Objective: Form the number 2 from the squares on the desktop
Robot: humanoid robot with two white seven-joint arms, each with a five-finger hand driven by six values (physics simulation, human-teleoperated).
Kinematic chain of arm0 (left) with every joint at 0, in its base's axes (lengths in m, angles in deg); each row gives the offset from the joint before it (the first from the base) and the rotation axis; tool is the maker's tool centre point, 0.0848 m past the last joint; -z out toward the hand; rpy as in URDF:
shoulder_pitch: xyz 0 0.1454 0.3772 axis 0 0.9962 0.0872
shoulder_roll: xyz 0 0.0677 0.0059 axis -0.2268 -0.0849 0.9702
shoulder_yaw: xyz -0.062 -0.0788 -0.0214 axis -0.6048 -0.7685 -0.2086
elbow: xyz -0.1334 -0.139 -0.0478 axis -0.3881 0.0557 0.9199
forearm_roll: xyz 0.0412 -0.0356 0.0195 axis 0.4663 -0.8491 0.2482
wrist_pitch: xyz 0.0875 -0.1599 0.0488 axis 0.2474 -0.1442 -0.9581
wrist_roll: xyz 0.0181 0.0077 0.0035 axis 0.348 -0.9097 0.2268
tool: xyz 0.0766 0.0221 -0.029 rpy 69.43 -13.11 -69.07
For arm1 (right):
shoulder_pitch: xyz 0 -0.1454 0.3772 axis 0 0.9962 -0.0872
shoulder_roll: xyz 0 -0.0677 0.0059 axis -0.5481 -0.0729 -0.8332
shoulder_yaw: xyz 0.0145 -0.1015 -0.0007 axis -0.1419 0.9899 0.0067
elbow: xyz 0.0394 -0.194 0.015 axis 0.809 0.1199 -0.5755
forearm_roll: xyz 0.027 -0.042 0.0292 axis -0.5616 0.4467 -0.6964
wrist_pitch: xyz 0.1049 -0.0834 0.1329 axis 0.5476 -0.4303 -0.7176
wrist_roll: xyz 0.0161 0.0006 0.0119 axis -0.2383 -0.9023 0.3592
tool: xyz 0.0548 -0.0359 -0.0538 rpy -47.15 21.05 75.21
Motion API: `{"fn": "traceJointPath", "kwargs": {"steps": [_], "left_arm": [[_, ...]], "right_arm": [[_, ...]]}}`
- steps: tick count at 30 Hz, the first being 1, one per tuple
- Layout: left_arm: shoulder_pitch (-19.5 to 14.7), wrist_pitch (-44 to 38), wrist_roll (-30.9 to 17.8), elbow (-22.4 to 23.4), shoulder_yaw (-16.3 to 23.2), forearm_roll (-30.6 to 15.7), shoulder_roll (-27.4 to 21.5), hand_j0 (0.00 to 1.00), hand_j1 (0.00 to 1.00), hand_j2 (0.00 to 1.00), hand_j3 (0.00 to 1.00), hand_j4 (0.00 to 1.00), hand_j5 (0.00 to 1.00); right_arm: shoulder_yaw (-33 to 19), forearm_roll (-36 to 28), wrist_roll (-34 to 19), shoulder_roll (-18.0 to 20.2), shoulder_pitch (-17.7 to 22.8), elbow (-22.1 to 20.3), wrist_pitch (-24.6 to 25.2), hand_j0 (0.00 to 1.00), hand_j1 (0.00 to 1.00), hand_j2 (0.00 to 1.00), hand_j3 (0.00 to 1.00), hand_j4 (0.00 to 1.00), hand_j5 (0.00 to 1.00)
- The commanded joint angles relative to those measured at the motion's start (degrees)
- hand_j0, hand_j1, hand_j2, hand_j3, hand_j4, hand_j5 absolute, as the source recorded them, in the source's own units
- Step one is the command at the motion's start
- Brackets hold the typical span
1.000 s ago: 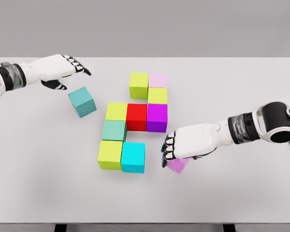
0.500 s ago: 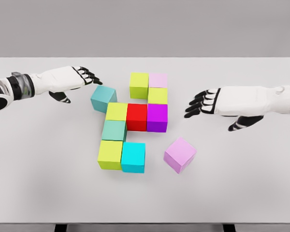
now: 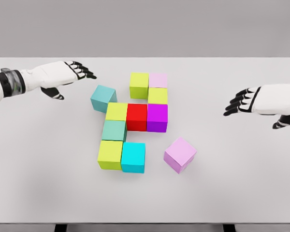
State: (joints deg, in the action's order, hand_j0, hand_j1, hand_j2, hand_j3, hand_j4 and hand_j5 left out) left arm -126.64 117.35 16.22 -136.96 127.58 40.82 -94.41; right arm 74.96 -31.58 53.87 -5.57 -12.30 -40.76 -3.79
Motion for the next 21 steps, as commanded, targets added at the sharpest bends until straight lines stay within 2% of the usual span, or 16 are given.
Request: {"fn": "traceJointPath", "kwargs": {"steps": [1,5,14,21], "left_arm": [[0.0,-0.07,0.1,0.25,-0.19,-2.91,0.35,1.0,1.0,1.0,1.0,1.0,1.0],[0.53,-0.07,0.1,0.51,-0.19,-3.7,3.16,1.0,1.0,1.0,1.0,1.0,1.0],[0.7,-0.07,0.1,1.21,0.08,-3.62,4.83,1.0,1.0,1.0,1.0,1.0,1.0],[1.58,-0.07,0.02,1.21,0.16,-3.44,5.27,1.0,1.0,1.0,1.0,1.0,1.0]], "right_arm": [[7.31,4.97,0.95,-3.2,-0.02,-1.37,0.09,1.0,1.0,1.0,1.0,1.0,1.0],[8.28,7.78,0.86,-7.33,0.25,-1.2,0.09,1.0,1.0,1.0,1.0,1.0,1.0],[8.46,9.54,0.78,-9.44,1.39,-0.49,0.09,1.0,1.0,1.0,1.0,1.0,1.0],[8.46,9.98,0.69,-12.52,1.39,4.6,0.09,1.0,1.0,1.0,1.0,1.0,1.0]]}}
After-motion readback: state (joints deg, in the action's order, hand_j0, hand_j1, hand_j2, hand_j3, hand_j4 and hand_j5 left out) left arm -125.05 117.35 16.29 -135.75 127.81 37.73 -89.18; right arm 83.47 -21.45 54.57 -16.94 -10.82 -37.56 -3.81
